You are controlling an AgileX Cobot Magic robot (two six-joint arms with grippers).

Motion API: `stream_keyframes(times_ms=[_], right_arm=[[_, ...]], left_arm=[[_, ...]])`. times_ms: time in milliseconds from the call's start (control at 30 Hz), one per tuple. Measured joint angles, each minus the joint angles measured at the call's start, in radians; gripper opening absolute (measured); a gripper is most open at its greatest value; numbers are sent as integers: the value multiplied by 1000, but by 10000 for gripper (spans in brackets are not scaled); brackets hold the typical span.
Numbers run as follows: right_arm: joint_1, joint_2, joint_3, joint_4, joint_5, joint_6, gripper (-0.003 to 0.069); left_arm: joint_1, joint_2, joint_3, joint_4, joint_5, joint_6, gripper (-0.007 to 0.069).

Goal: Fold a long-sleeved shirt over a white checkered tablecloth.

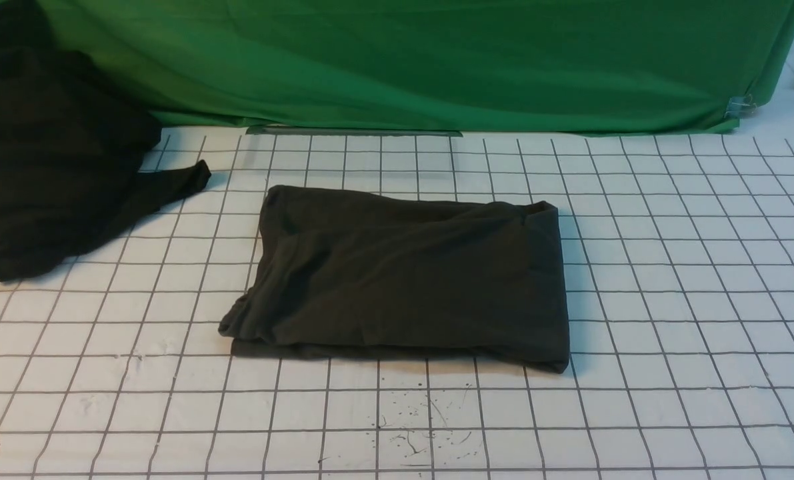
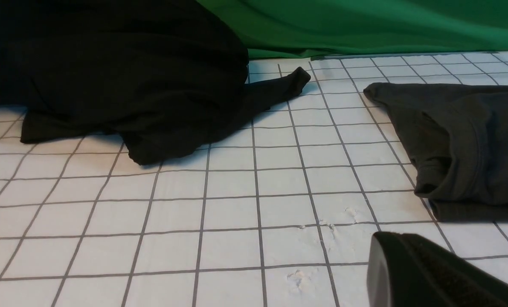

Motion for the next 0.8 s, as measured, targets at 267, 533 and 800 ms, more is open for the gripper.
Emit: stream_keyframes(times_ms=[267, 533, 800], right_arm=[[0, 0, 0, 0, 0, 0, 241], [-37, -6, 4, 0, 82, -8, 241], [-286, -14, 258, 0, 263, -57, 242]], left_arm=[[0, 0, 0, 0, 0, 0, 4], [0, 0, 0, 0, 0, 0, 4], [0, 0, 0, 0, 0, 1, 4]])
